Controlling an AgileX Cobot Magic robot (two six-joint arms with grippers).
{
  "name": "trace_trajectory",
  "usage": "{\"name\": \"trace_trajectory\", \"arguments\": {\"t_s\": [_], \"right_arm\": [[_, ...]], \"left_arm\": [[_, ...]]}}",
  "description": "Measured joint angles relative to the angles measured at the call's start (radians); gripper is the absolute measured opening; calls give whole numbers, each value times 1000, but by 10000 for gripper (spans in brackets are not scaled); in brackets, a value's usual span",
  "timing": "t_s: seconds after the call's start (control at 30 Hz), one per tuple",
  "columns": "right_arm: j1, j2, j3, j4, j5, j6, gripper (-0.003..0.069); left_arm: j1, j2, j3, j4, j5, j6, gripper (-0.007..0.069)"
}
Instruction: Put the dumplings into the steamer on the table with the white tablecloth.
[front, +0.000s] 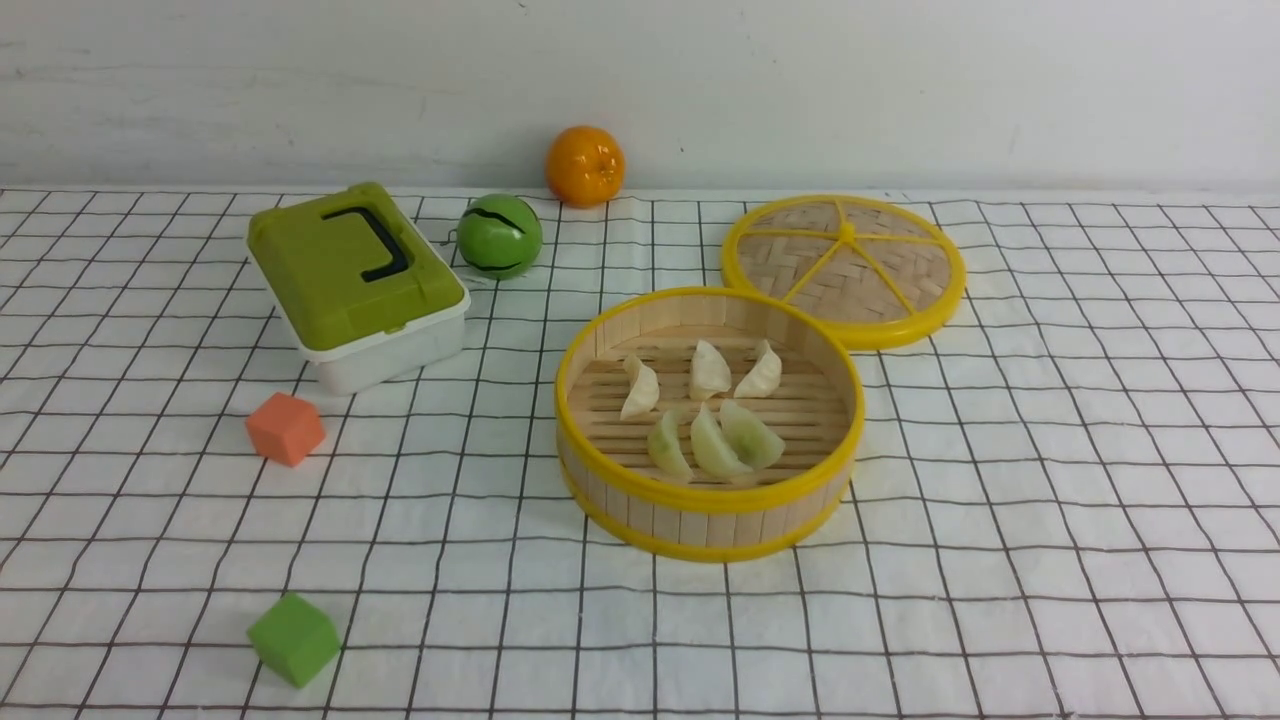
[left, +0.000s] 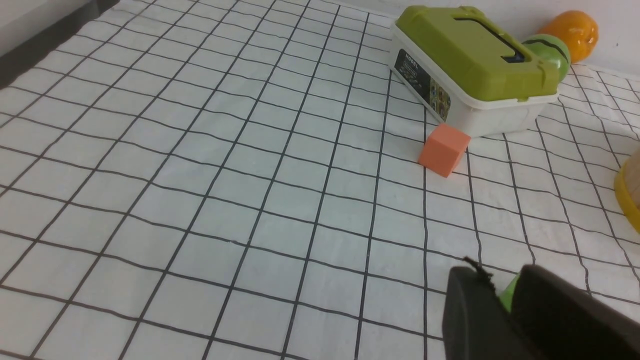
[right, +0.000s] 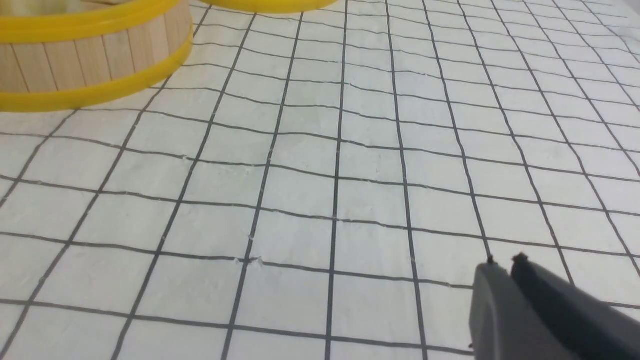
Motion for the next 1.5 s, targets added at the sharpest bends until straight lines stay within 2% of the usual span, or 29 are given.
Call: {"name": "trace_trajectory", "arguments": {"t_s": [0.6, 0.73, 0.87, 0.97, 1.0, 1.17, 1.2, 1.33, 1.5], "right_arm": [[0, 0, 0, 0, 0, -1, 59], [0, 0, 0, 0, 0, -1, 59], [0, 0, 0, 0, 0, -1, 65], [0, 0, 0, 0, 0, -1, 69], [0, 0, 0, 0, 0, -1, 71], [0, 0, 0, 0, 0, -2, 76], [0, 0, 0, 0, 0, -1, 77], [0, 0, 0, 1, 0, -2, 84], [0, 0, 0, 1, 0, -2, 92]], "left_arm": [[0, 0, 40, -13, 31, 1, 127], [0, 0, 41, -64, -37, 91, 127], [11, 0, 43, -149, -239, 289, 66], [57, 0, 44, -196, -313, 365, 17], [110, 0, 46, -250, -352, 419, -13], [312, 0, 63, -461, -399, 587, -13], [319, 0, 66, -461, -401, 591, -13], [454, 0, 175, -619, -482, 644, -13], [498, 0, 306, -720, -586, 663, -13]]}}
